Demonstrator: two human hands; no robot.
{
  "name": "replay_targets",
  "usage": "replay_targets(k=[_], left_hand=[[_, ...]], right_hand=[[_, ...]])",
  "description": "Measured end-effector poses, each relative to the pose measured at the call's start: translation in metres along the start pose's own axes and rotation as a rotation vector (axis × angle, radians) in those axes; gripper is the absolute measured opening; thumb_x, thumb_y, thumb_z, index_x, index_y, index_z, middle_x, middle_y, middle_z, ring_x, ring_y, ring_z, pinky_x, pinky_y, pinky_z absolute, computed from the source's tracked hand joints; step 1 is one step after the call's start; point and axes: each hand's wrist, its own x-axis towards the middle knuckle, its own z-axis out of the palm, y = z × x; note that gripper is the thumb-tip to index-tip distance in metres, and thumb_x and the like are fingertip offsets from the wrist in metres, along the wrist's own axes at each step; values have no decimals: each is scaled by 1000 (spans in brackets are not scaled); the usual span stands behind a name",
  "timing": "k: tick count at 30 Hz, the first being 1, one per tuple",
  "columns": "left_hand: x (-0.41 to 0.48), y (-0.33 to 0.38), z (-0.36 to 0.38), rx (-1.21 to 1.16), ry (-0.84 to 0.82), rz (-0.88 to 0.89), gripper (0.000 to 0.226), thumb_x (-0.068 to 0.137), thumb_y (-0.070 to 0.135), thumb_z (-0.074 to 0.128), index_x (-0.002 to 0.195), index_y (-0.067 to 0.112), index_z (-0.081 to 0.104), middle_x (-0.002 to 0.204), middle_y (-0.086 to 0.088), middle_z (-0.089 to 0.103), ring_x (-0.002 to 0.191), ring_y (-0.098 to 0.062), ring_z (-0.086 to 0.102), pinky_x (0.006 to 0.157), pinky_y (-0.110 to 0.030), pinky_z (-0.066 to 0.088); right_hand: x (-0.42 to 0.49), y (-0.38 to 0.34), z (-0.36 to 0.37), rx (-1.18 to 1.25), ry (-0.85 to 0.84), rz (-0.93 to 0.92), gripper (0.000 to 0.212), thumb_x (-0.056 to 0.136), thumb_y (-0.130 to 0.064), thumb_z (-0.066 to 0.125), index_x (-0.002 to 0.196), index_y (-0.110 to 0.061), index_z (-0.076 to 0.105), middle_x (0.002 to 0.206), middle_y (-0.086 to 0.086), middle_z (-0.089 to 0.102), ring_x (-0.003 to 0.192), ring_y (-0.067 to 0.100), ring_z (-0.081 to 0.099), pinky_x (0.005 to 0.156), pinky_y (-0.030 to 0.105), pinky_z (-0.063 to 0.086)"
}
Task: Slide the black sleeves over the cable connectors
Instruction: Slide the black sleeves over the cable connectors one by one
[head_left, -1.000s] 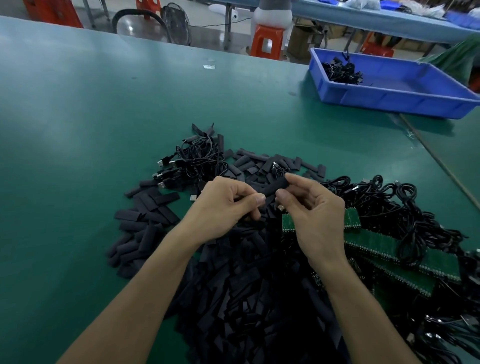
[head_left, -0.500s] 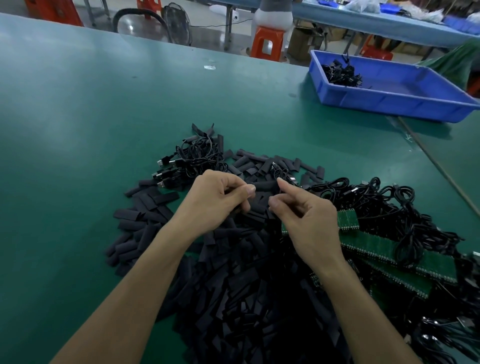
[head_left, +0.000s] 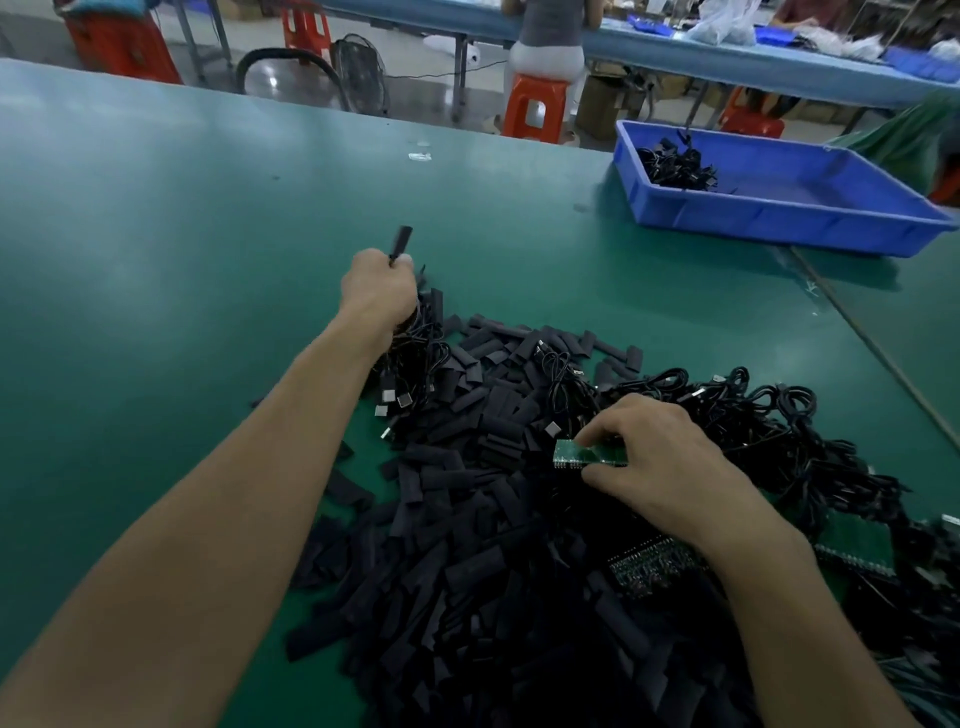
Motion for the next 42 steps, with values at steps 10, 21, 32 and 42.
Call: replay_targets(k=[10, 21, 32, 42], left_hand=[[-28, 8, 8, 342, 51, 417, 29, 101, 12, 53, 128, 7, 64, 135, -11, 56, 125, -24, 51, 108, -35, 35], [-114, -16, 54, -284, -658, 431, 20, 87, 6, 76, 91, 19, 61, 77, 5, 68, 67, -14, 63, 67, -27, 55], [-103, -19, 61, -536, -815, 196, 16, 83, 2, 75, 77, 13, 66, 63, 5, 65, 58, -9, 58, 62, -19, 53], [-91, -16, 69, -636, -1002, 34, 20, 93, -3, 61, 78, 10, 63, 61, 9, 61, 57, -1, 56, 57, -16, 51]], right_hand=[[14, 4, -8, -17, 388, -117, 17, 100, -33, 60, 106, -28, 75, 90, -5, 76, 84, 23, 68, 84, 39, 51], [27, 16, 0, -58, 415, -174, 16, 102, -30, 54, 103, -30, 70, 76, -10, 62, 78, 18, 54, 86, 36, 29], [32, 19, -12, 137, 261, -214, 15, 96, -31, 63, 87, -42, 60, 74, -27, 56, 79, 0, 51, 93, 43, 40], [39, 26, -15, 235, 221, -202, 14, 96, -30, 64, 85, -39, 64, 77, -3, 72, 79, 16, 66, 91, 48, 47]])
